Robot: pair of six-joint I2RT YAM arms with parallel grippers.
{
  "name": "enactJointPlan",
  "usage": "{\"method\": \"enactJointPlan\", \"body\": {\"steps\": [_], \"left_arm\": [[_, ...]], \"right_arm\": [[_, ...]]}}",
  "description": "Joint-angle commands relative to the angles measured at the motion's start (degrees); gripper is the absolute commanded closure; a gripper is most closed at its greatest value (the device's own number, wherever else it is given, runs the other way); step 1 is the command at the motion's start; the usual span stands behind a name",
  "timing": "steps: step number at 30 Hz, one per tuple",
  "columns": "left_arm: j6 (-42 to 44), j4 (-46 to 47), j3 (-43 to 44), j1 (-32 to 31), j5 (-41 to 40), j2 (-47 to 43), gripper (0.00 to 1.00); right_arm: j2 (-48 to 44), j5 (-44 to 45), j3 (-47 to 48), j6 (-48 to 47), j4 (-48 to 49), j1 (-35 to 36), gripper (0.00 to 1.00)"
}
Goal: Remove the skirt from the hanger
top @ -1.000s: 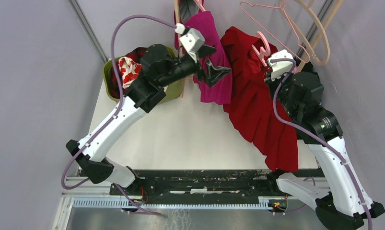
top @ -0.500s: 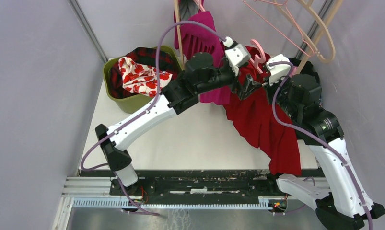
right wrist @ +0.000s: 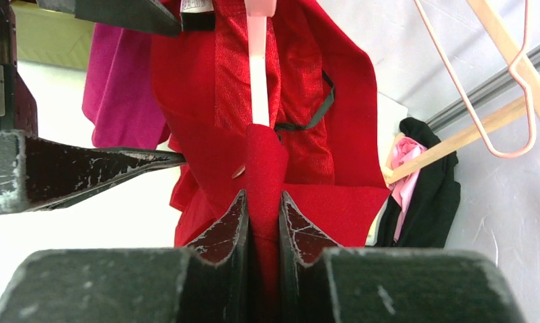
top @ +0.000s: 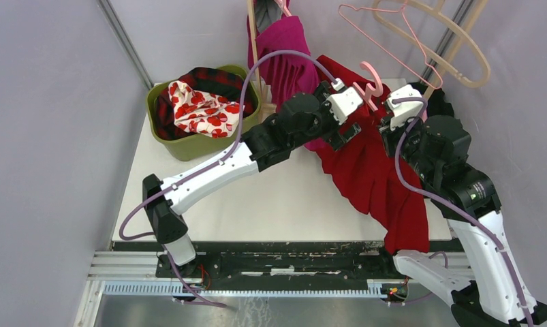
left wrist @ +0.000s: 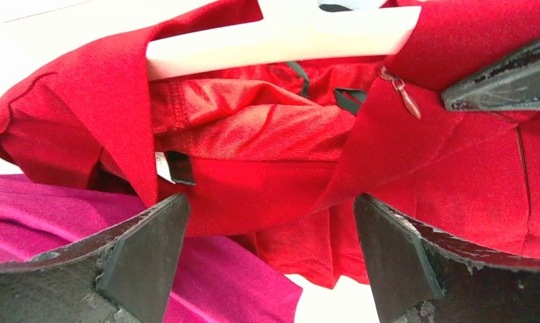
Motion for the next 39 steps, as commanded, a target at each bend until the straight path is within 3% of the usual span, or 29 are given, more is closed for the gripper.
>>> {"method": "enactJointPlan", "body": {"steps": [1,10,18,22,29,39], "left_arm": [[4.94,4.07,3.10,0.25,-6.40,-2.62,0.01],[3.74,0.24,6.80,0.25,-5.11,-4.79,0.01],[7.96,1.08,8.01,0.26,-9.66,-6.55,0.01],[5.54,0.99,10.43,0.26,-3.74,-7.21,0.01],[6.93,0.42,14.27,0.50,-2.49,-2.68,0.01],[10.44,-4.15,9.89,4.84,9.27,-3.59,0.01]], "right_arm": [[-1.72,-0.98,3.42,1.42,7.78,0.32,1.00],[-2.16,-0.98,4.50,0.38,6.40,0.35,1.00],[-2.01,-1.79,4.18,1.15,6.35,0.35,0.99],[-2.07,-1.77,4.22,0.86,6.33,0.34,0.99],[-1.85,-2.24,5.22,1.20,6.03,0.36,0.99],[-1.98,-2.95,6.37,1.28,5.60,0.36,0.99]]}}
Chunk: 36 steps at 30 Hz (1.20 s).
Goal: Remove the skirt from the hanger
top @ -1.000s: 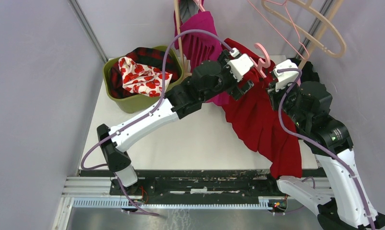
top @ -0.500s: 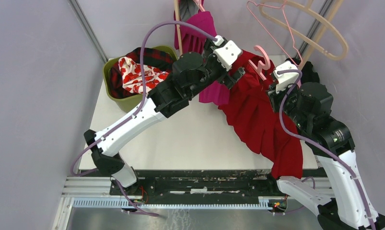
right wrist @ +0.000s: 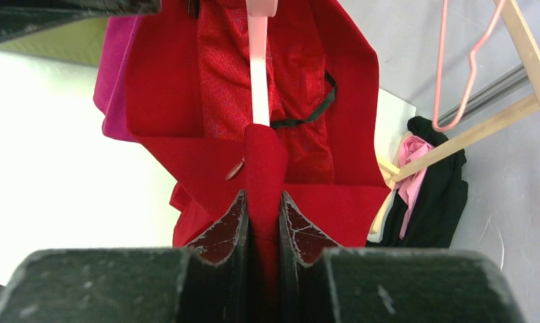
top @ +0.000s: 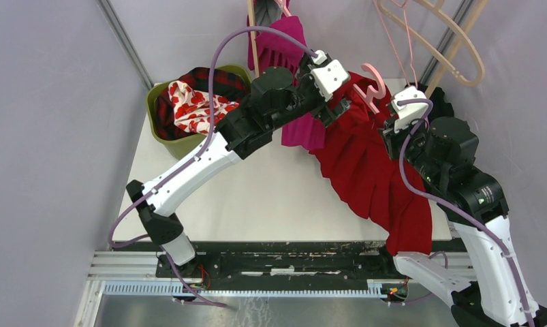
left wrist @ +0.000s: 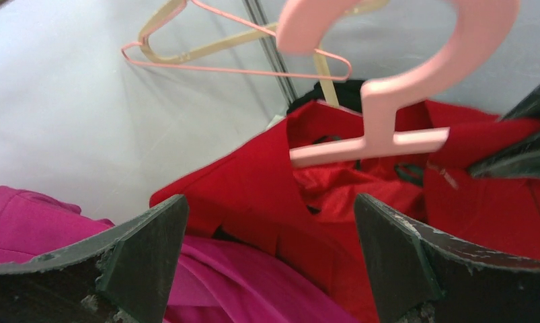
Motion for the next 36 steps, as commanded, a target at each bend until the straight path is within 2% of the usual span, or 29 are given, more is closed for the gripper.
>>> {"method": "enactJointPlan", "body": {"steps": [1,7,19,30,33,35,36], "left_arm": [[4.05,-1.76,-2.45,2.72,6.49,-1.90,0.01],[1.12,-0.02,-4.28,4.24,7.40,-1.81,0.01],[-6.86,1.10,-0.92,4.16,13.27,0.77,0.01],[-8.45,3.69,-1.82,4.20,12.26,4.07,0.00],[-8.23,3.98,-1.75,4.16,12.32,4.56,0.09],[-7.80,3.76,-1.47,4.17,13.12,4.78,0.24],[-7.67,3.58,-1.24,4.18,13.48,4.86,0.36]], "right_arm": [[-1.63,-0.64,4.15,0.36,8.65,0.28,0.99],[-1.42,-1.00,4.36,0.55,8.65,0.30,0.99],[-0.98,-1.31,4.29,1.01,9.23,0.35,0.99],[-1.15,-1.09,4.42,0.91,9.14,0.29,0.99],[-1.28,-0.77,4.47,0.71,9.24,0.28,0.99],[-1.33,-0.64,4.27,0.75,9.38,0.32,0.99],[-1.33,-0.64,4.17,0.79,9.47,0.35,0.99]]}}
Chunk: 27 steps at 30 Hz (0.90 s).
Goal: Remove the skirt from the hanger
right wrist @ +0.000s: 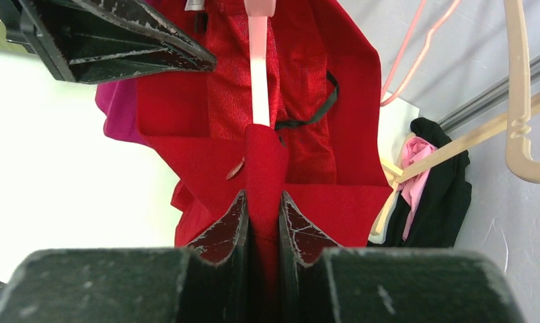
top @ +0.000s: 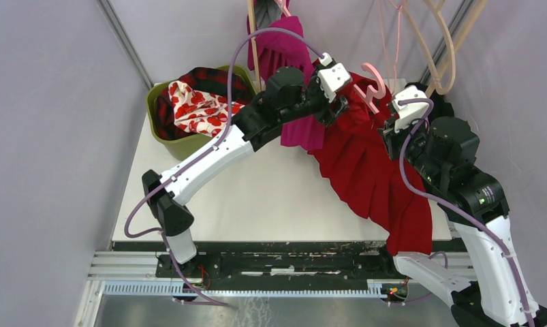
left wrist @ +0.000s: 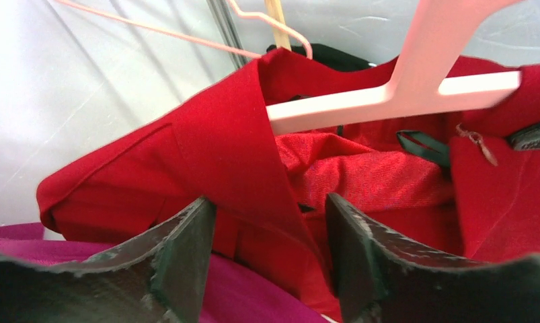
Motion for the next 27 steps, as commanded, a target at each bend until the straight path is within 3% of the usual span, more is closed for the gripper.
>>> {"method": "enactJointPlan", "body": {"steps": [1,3,4,13,27], "left_arm": [[-1.23,2.83,2.04,-0.13,2.14,-0.06,0.54],[-1.76,2.83,2.12,-0.14,1.74,-0.09,0.86],[-1.97,2.85,2.04,-0.25,1.35,-0.23,0.95],[-7.32,-0.83,2.40,-0.98,7.78,-1.95,0.97],[-10.32,-2.50,-4.45,-7.63,9.57,-7.10,0.97]], "right_arm": [[-1.49,0.39,3.53,0.38,9.84,0.35,0.99],[-1.42,0.31,3.28,0.37,10.17,0.35,0.99],[-1.41,0.24,3.17,0.38,10.31,0.37,0.99],[-0.26,1.82,0.89,0.34,12.85,0.32,0.99],[2.28,2.86,-0.75,0.20,17.24,0.32,0.99]]}}
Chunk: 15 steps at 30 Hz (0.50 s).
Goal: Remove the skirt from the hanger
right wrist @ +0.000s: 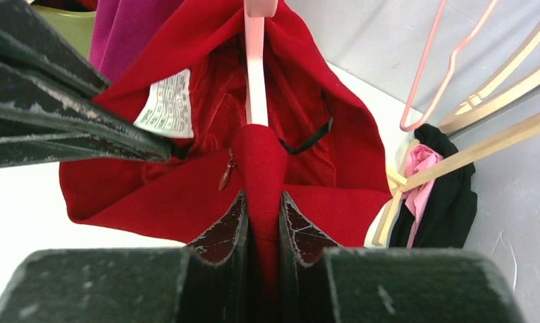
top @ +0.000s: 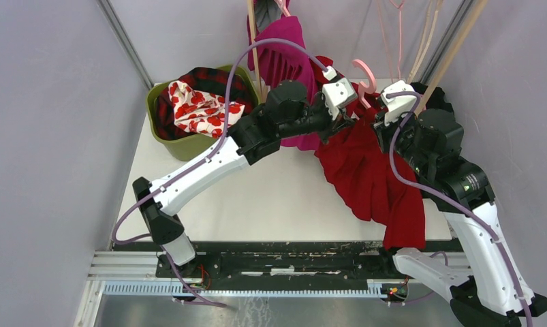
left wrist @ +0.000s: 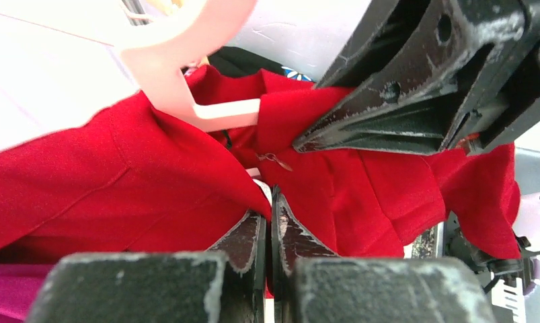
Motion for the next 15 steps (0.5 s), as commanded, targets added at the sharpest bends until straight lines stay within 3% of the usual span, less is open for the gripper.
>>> {"method": "enactJointPlan", "body": {"steps": [1,2,4,6,7,12,15], "left_arm": [[-2.37,0.17,-1.91,-2.28,4.99,-2.69,0.95],[-1.47,-0.45,-1.92,-2.29,4.13,-2.56,0.88],[1.61,-3.02,-1.37,-2.27,2.23,-2.58,0.55],[6.88,-6.16,-0.55,-2.27,0.77,-3.09,0.35],[9.74,-7.65,-0.56,-2.28,-0.15,-3.49,0.29],[23.92,-14.94,-0.39,-1.74,-3.48,-5.98,0.25],[29.21,-13.94,-2.57,0.68,-2.15,-9.00,0.25]], "right_arm": [[-0.87,1.45,1.44,0.47,12.89,0.03,0.99],[-0.89,1.55,1.57,0.35,12.69,0.04,0.99],[-0.97,1.50,2.02,0.13,12.33,0.09,0.99],[-1.02,1.45,2.16,-0.20,12.13,0.04,0.99],[-1.06,1.57,2.23,-0.31,12.05,0.03,0.99],[-1.33,1.39,2.39,-0.82,11.59,0.08,0.99],[-1.29,0.98,2.75,-1.40,10.37,0.05,0.99]]}}
